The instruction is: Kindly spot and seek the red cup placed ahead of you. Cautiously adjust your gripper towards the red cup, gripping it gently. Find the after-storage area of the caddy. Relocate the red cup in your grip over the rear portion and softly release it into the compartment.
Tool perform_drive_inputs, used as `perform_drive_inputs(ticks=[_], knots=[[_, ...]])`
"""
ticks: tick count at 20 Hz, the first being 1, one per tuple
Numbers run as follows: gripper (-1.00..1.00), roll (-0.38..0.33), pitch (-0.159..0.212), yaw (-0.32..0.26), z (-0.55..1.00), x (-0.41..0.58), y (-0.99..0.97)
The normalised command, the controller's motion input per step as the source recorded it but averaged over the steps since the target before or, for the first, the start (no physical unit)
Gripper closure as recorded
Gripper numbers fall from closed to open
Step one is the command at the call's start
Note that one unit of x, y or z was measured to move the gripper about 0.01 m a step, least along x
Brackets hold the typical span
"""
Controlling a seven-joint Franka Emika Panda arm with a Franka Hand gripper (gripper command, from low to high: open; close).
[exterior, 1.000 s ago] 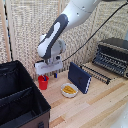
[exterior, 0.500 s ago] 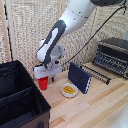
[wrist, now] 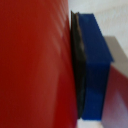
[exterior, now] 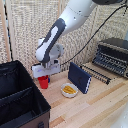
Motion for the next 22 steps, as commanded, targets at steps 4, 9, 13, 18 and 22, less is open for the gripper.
perform_drive_inputs(ticks=[4,9,13,18,22], knots=[[1.0,0.063,0.062,-0.191,0.82,0.0,0.0],[1.0,0.034,0.074,-0.141,0.89,0.021,0.04],[1.0,0.012,0.083,-0.102,0.93,0.081,0.11],[1.0,0.015,0.075,-0.075,0.91,0.045,0.26],[1.0,0.02,0.038,-0.027,0.86,0.0,0.57]])
